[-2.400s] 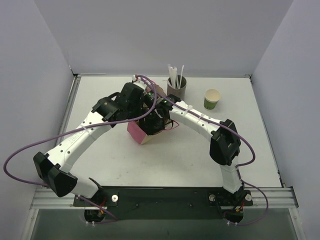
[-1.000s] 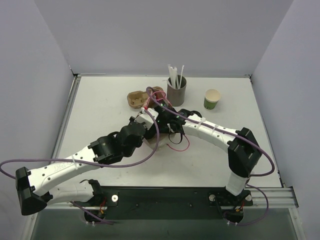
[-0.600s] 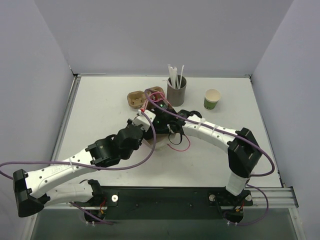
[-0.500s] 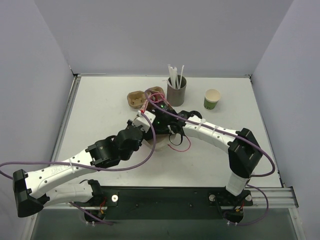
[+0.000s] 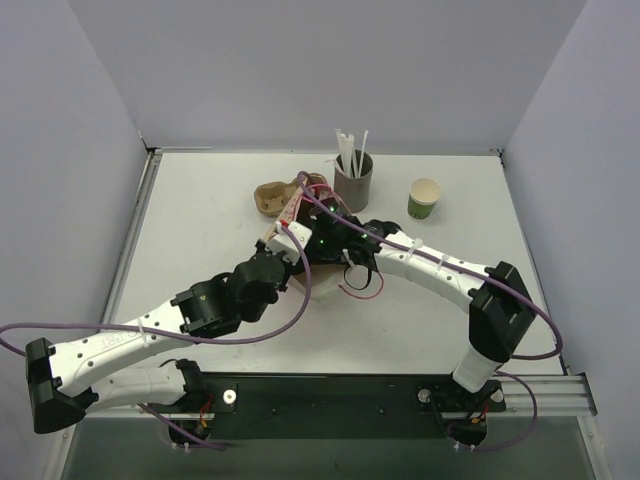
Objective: Pack the takeout coffee
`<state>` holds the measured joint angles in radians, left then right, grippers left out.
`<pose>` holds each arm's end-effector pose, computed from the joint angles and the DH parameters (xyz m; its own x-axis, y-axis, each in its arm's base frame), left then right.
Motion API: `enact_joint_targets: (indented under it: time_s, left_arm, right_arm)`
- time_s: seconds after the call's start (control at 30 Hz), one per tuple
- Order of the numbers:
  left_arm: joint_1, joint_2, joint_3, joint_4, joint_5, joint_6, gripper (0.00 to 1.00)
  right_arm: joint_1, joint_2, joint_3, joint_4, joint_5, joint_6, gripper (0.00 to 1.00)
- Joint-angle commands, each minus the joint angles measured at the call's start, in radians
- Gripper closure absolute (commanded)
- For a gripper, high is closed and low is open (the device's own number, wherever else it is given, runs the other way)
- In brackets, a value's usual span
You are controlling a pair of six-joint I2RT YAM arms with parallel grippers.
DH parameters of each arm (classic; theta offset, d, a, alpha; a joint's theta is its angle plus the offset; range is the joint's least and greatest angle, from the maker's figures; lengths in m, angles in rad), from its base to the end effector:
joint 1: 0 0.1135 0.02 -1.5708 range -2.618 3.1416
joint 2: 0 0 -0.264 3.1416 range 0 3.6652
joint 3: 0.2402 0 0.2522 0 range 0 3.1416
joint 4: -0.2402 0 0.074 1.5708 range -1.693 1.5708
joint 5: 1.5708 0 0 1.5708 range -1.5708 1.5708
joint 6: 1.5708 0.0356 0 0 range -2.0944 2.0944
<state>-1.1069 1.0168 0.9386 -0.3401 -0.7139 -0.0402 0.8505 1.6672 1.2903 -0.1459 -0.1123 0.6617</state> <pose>0.1203 -0.1883 0.3377 -0.1980 0.3279 -0.9237 0.4006 0.8872 0.2290 0.2543 0.2958 0.2873 -0.7581 0.0618 -0.6492 -0.4374 0.6901 0.5765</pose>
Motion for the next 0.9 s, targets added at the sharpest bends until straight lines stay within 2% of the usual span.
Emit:
enact_joint_targets:
  time_s: [0.0, 0.1, 0.23, 0.33, 0.47, 0.67, 0.8, 0.87]
  left_arm:
    - [-0.011, 0.003, 0.023, 0.052, -0.025, -0.003, 1.00]
    - [-0.014, 0.002, 0.017, 0.042, -0.035, -0.010, 1.00]
    - [-0.016, 0.005, 0.002, 0.053, -0.035, -0.023, 1.00]
    - [-0.016, 0.009, -0.003, 0.056, -0.047, -0.024, 1.00]
    - [-0.018, 0.008, -0.009, 0.058, -0.078, -0.029, 1.00]
    - [-0.033, -0.001, -0.037, 0.099, -0.100, -0.036, 1.00]
    - [-0.041, 0.006, -0.037, 0.111, -0.108, -0.036, 1.00]
    - [-0.041, 0.009, -0.032, 0.105, -0.120, -0.036, 1.00]
  right_arm:
    - [-0.008, 0.015, 0.081, -0.058, 0.025, -0.002, 0.77]
    - [-0.010, 0.058, 0.124, -0.124, 0.033, -0.005, 0.78]
    - [-0.008, 0.081, 0.127, -0.112, -0.045, -0.004, 0.78]
    - [-0.004, 0.146, 0.185, -0.227, -0.011, -0.005, 0.80]
    - [-0.008, 0.138, 0.153, -0.239, 0.022, -0.001, 0.81]
    - [-0.013, 0.059, 0.060, -0.104, -0.023, -0.007, 0.80]
    - [-0.016, -0.010, -0.008, 0.073, -0.130, -0.019, 0.80]
    - [-0.016, -0.033, -0.020, 0.106, -0.150, -0.025, 0.79]
